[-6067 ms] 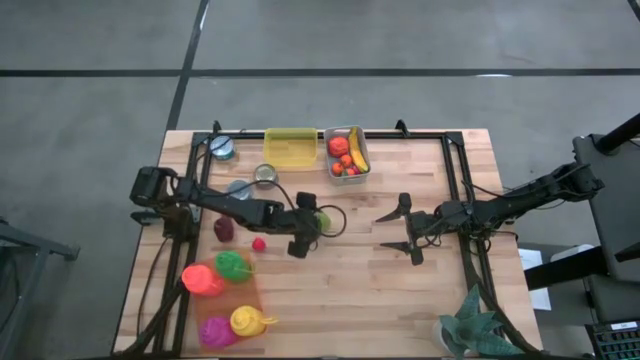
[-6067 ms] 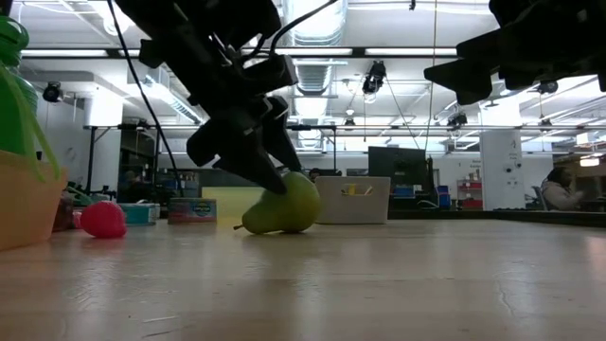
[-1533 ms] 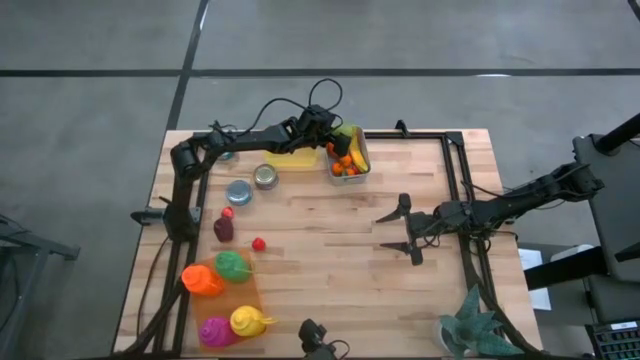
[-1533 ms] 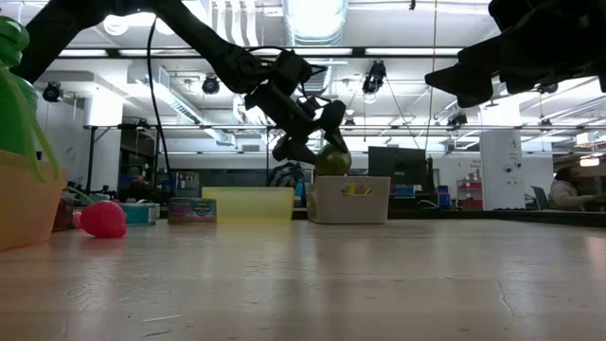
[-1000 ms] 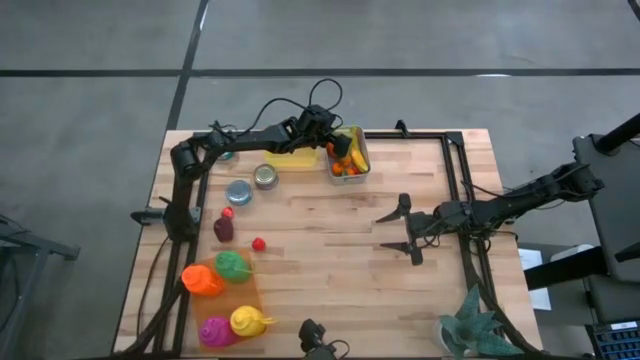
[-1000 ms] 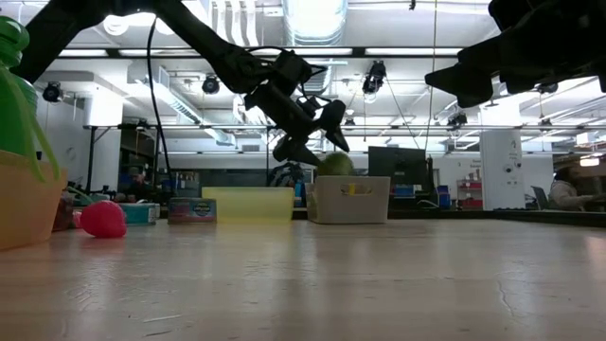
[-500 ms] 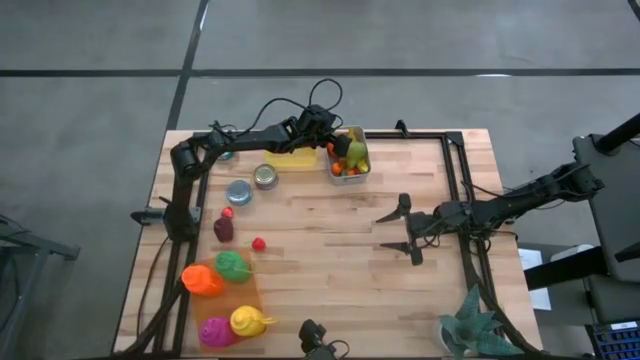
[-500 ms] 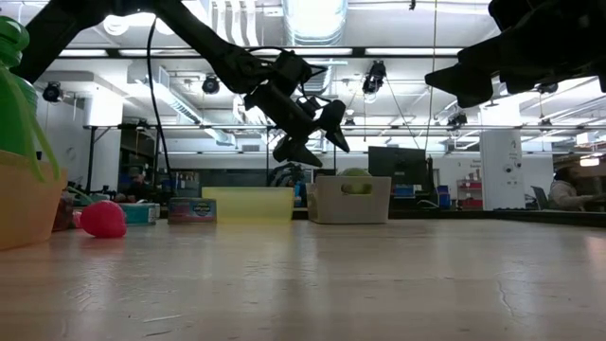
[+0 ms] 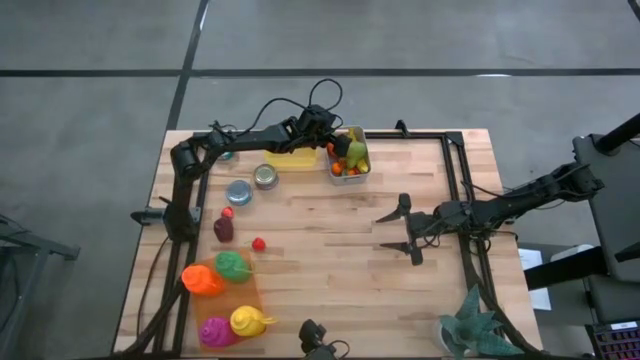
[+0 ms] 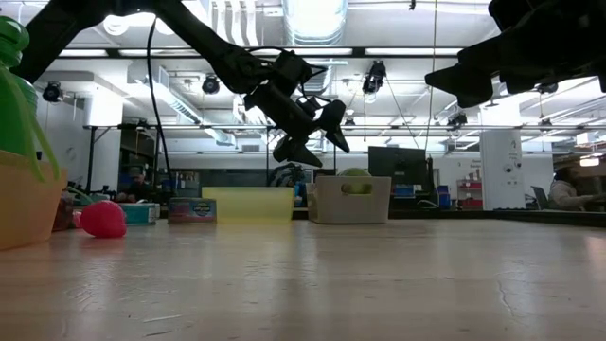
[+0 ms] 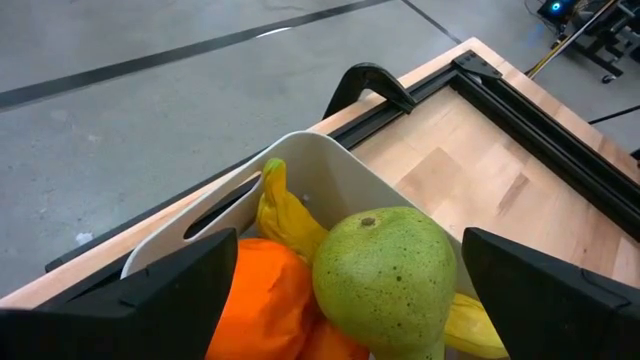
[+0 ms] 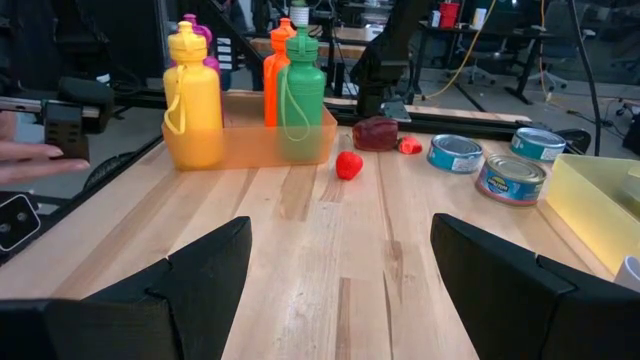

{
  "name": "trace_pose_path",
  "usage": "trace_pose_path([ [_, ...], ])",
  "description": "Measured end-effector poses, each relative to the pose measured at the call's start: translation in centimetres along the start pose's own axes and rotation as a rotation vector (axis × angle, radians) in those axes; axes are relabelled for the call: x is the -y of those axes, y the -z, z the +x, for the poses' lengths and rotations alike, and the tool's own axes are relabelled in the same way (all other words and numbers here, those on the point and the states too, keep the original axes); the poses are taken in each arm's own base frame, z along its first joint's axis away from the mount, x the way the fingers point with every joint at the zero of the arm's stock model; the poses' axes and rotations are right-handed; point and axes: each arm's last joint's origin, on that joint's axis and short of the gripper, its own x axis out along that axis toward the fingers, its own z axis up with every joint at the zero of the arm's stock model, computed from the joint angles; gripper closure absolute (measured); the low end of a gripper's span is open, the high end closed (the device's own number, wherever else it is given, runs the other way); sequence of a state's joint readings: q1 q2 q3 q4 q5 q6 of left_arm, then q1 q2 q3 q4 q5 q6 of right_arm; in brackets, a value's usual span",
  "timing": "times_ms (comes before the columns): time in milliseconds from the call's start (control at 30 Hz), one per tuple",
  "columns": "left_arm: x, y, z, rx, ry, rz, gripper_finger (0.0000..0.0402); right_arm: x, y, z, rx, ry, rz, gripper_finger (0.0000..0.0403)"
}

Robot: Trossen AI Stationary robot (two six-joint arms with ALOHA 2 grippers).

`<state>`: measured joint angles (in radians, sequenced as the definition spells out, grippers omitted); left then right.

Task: Pick & Place Food Item
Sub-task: Put the red strawberry into the gray bin

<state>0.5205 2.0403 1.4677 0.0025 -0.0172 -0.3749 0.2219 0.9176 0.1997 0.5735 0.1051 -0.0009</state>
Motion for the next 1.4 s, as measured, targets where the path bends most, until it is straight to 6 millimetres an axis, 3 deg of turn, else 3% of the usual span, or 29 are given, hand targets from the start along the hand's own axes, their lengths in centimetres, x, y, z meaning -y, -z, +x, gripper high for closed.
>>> trace_pose_path([
  [967,0.23,0.21,-0.07,-0.023,0.015,0.004,0.0017,-0.01,0.0,0.0,0.0,0.0,0.0,0.0097],
  [1400,0.44,0.67,-0.09,-0.062,0.02,0.087,0.0017,0.0,0.0,0.0,0.0,0.0,-0.001,0.0097],
])
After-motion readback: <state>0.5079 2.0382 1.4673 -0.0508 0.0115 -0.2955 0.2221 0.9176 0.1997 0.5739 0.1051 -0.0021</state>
